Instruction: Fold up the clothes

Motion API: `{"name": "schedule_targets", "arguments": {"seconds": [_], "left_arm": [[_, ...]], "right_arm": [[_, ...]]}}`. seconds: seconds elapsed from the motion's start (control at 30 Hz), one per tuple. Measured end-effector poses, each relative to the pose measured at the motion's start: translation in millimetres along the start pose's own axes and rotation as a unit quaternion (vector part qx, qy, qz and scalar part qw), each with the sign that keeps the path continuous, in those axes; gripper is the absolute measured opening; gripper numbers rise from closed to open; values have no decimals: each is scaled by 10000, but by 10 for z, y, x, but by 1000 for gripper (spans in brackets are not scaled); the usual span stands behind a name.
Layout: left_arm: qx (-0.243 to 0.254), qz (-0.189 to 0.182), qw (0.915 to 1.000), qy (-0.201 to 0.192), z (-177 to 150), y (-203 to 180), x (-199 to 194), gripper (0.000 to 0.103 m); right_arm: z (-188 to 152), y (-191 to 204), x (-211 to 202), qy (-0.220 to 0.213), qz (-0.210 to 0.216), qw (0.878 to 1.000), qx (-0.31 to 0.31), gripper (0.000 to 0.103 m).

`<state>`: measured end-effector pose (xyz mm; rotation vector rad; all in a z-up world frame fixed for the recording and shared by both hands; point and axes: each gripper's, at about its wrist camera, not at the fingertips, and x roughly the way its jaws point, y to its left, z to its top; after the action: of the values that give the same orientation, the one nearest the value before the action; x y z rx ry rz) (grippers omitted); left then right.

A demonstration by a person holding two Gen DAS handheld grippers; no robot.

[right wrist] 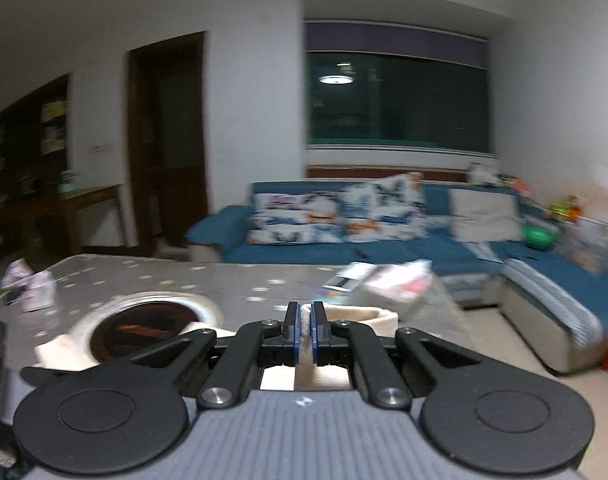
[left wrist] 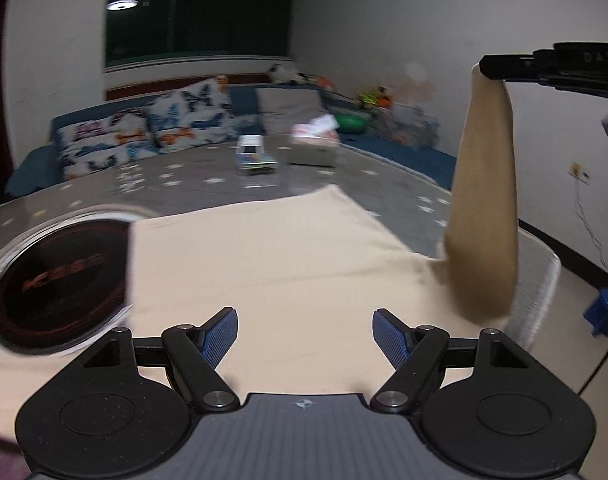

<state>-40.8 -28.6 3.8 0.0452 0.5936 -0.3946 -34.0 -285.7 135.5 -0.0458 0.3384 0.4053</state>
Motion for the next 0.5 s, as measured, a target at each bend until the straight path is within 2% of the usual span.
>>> {"name": "schedule_targets", "arguments": {"seconds": [0.23, 0.4, 0.5], "left_arm": [[-390, 300, 9988, -29, -160, 341, -186, 77], [-572, 397, 9976, 12, -243, 473, -239, 77], [-613, 415, 9973, 19, -253, 510, -254, 77]], "right_arm": [[-65, 634, 610, 461, 870, 9943, -405, 4], [-242, 1012, 917, 856, 1310, 9859, -599, 4], [-329, 1137, 996, 1083, 1473, 9810, -646, 10]]}}
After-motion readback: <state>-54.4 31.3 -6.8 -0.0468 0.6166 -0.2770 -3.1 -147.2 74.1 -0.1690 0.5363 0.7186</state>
